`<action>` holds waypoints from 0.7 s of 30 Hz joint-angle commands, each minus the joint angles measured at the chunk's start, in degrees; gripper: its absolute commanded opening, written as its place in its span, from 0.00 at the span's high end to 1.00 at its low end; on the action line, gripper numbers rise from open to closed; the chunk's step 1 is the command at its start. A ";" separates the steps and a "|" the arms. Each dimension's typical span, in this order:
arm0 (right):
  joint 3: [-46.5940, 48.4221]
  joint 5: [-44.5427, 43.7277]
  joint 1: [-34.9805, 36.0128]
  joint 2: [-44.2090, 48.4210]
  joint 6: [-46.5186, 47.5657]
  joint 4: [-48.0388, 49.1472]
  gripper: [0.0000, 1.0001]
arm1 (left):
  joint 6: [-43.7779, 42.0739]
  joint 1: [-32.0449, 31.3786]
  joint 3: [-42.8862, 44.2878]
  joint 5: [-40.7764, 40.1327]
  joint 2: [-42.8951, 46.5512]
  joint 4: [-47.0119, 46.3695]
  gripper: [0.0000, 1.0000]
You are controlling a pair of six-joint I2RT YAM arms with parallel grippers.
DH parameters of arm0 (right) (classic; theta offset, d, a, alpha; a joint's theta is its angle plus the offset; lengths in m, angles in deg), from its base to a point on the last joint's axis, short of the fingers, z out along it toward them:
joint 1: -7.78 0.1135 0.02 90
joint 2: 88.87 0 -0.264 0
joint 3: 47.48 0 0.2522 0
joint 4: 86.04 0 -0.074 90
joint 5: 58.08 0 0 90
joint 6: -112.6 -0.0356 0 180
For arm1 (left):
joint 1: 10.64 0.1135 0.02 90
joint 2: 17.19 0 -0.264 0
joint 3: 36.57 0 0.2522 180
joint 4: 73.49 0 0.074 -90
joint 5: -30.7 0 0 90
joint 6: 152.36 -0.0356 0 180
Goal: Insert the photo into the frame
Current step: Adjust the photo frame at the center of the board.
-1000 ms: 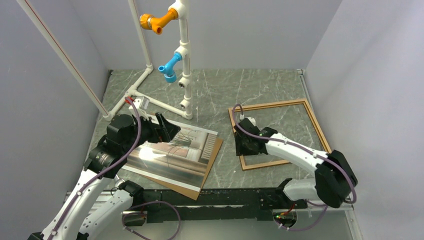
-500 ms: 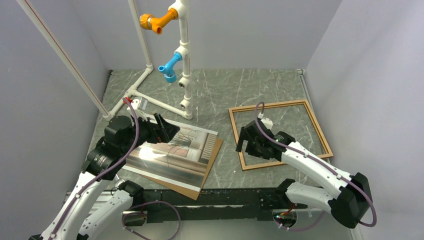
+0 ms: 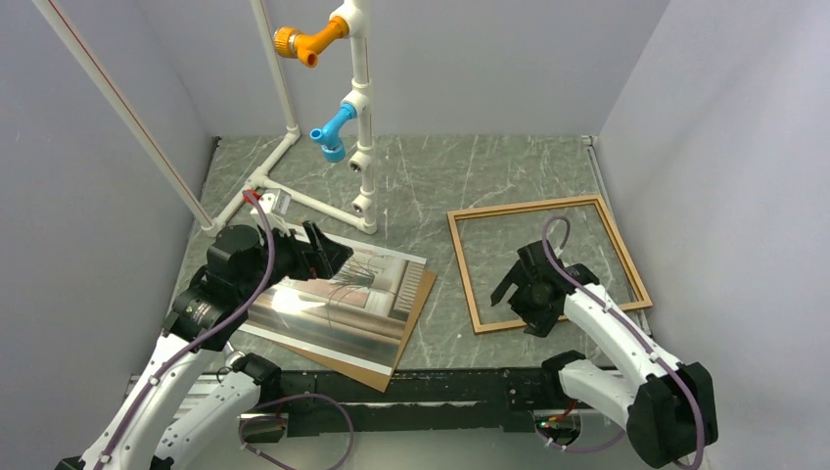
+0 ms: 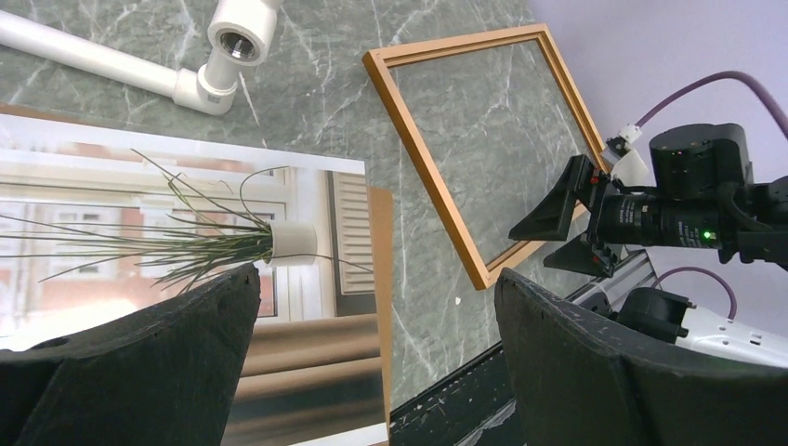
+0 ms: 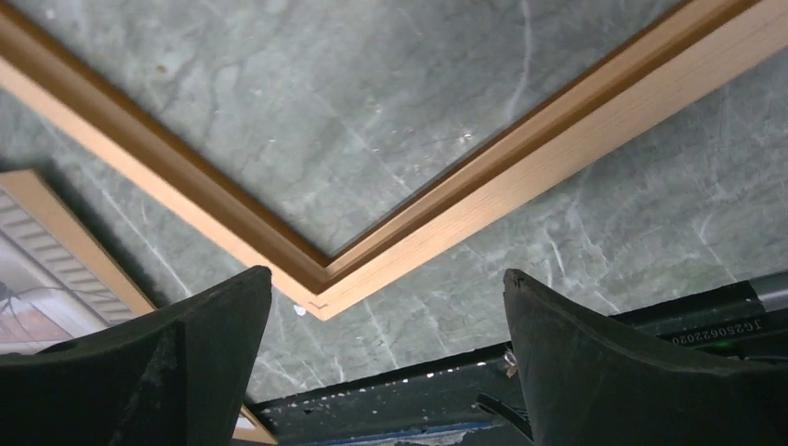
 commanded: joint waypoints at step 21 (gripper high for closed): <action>0.34 0.47 -9.94 -14.28 12.99 12.13 0.83 | -0.01 -0.16 0.28 0.42 -1.20 -1.27 0.01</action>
